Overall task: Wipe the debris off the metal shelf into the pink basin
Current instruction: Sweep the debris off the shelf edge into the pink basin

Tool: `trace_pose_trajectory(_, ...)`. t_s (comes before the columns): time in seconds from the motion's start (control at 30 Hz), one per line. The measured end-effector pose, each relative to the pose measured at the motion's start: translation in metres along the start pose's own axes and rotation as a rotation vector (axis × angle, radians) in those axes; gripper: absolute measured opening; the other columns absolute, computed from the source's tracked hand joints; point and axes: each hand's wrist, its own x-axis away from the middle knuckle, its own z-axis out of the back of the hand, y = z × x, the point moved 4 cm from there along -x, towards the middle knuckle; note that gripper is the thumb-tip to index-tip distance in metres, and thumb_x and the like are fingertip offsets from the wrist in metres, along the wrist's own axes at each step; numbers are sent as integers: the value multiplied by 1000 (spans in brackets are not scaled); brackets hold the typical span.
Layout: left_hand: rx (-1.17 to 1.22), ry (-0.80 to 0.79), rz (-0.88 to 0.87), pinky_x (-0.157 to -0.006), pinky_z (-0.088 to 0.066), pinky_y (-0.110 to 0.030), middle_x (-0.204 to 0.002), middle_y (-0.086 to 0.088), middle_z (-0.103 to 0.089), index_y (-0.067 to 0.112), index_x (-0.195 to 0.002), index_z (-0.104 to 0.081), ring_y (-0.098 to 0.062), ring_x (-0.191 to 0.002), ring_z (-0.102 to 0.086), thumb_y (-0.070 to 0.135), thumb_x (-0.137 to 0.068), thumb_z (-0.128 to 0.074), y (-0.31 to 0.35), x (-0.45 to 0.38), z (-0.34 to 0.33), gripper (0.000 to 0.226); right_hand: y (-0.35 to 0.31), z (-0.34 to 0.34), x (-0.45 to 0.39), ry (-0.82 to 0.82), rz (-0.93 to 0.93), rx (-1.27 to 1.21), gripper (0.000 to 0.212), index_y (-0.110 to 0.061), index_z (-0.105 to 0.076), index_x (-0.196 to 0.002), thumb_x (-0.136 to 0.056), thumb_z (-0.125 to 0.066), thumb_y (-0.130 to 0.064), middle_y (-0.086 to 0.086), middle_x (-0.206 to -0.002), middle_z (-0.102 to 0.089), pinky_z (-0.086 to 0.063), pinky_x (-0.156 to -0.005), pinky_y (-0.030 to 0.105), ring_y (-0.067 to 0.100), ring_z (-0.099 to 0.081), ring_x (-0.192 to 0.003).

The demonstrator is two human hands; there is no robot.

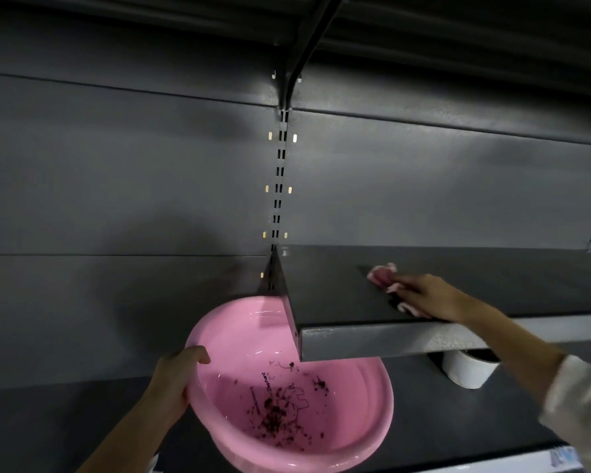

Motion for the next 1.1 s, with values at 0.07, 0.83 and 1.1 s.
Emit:
trace_pose_trajectory(0.07, 4, -9, 3, -78, -46, -43, -117, -31, -54, -7, -118, -51, -47, -105, -51, -2, -77, -51, -2, 1, -2, 42, -41, -11, -2, -14, 143, -10, 36, -18, -49, -129, -93, -47, -17, 13, -118, -63, -32, -72, 14, 19, -60, -99)
trace_pose_trajectory(0.83, -65, 179, 28, -57, -40, -31, -80, -23, -55, -11, -100, -54, -35, -72, -51, -6, -74, -49, -35, -32, 68, 27, -251, -72, 1, -9, 734, -149, 30, -2, -58, -115, -87, -47, 0, 16, -120, -61, -38, -91, 28, 30, -55, -111)
trace_pose_trajectory(1.1, -38, 310, 96, -58, -38, -31, -71, -20, -54, -4, -71, -53, -31, -65, -50, -9, -73, -50, -82, -58, 101, 6, -237, -160, -4, -144, 694, -148, 32, -6, -60, -112, -80, -57, -2, 15, -115, -64, -47, -93, 39, 30, -60, -105)
